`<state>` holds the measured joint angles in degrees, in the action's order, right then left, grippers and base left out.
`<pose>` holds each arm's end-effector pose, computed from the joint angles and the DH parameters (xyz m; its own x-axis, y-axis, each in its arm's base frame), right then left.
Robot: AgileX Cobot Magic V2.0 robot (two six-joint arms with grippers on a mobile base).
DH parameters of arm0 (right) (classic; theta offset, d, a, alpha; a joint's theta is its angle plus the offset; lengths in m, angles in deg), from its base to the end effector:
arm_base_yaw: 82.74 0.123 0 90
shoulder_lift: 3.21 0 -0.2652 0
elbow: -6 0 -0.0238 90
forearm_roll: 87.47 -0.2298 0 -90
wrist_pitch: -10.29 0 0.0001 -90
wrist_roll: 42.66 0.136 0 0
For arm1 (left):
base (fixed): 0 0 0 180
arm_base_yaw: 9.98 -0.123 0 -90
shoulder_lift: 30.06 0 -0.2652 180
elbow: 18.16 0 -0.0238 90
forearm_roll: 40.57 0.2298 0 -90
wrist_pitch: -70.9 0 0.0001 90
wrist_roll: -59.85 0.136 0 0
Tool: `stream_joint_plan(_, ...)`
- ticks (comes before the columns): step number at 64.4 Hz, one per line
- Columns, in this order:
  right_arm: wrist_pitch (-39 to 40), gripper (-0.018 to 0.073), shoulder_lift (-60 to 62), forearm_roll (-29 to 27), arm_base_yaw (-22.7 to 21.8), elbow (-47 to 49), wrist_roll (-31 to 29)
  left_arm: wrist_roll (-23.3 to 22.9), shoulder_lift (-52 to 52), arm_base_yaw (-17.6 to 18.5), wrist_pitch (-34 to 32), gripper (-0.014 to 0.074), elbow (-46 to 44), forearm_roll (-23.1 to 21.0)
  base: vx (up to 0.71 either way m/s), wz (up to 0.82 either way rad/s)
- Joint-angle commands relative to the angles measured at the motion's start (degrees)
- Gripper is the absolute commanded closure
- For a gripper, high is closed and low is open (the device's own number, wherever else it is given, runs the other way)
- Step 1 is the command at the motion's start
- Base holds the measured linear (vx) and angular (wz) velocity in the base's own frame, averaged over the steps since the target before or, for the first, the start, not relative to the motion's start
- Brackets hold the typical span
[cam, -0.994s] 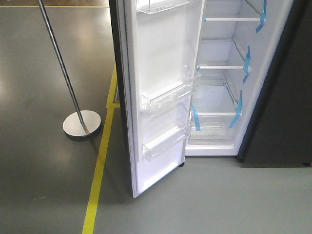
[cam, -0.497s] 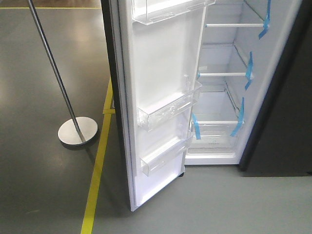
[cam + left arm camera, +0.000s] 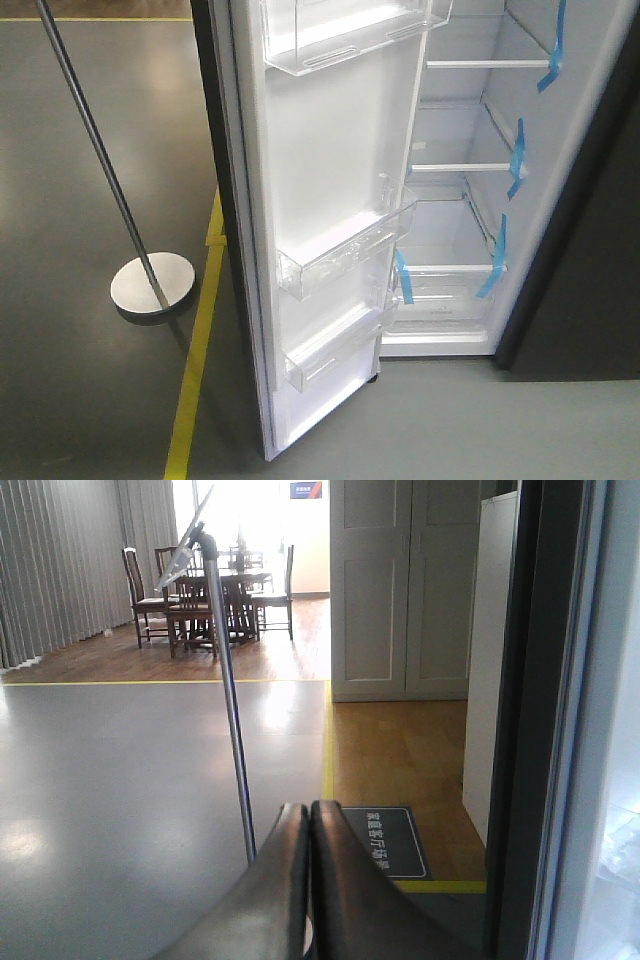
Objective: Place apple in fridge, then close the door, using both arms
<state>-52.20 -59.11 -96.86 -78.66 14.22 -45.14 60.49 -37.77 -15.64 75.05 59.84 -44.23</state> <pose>0.1300 0.0290 0.4691 -0.3453 0.0080 -0.9384 -0.1949 0.9775 0.0801 0.1001 0.0093 0.1998 0.0075 -0.0520 -0.9986 -0.0938 0.9942 -0.0525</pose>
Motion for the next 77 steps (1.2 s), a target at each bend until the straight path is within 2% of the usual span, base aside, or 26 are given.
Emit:
stream_joint_plan(1, 4.59, 0.0566, -0.07, -0.23, -0.04, 1.53, -0.48, 0.04, 0.84, 0.53, -4.15, 0.0603, -0.99, -0.26, 0.13, 0.00)
stream_joint_plan(77, 4.59, 0.0566, -0.07, -0.23, -0.04, 1.53, -0.48, 0.04, 0.84, 0.53, -4.15, 0.0603, -0.99, -0.26, 0.08, -0.01)
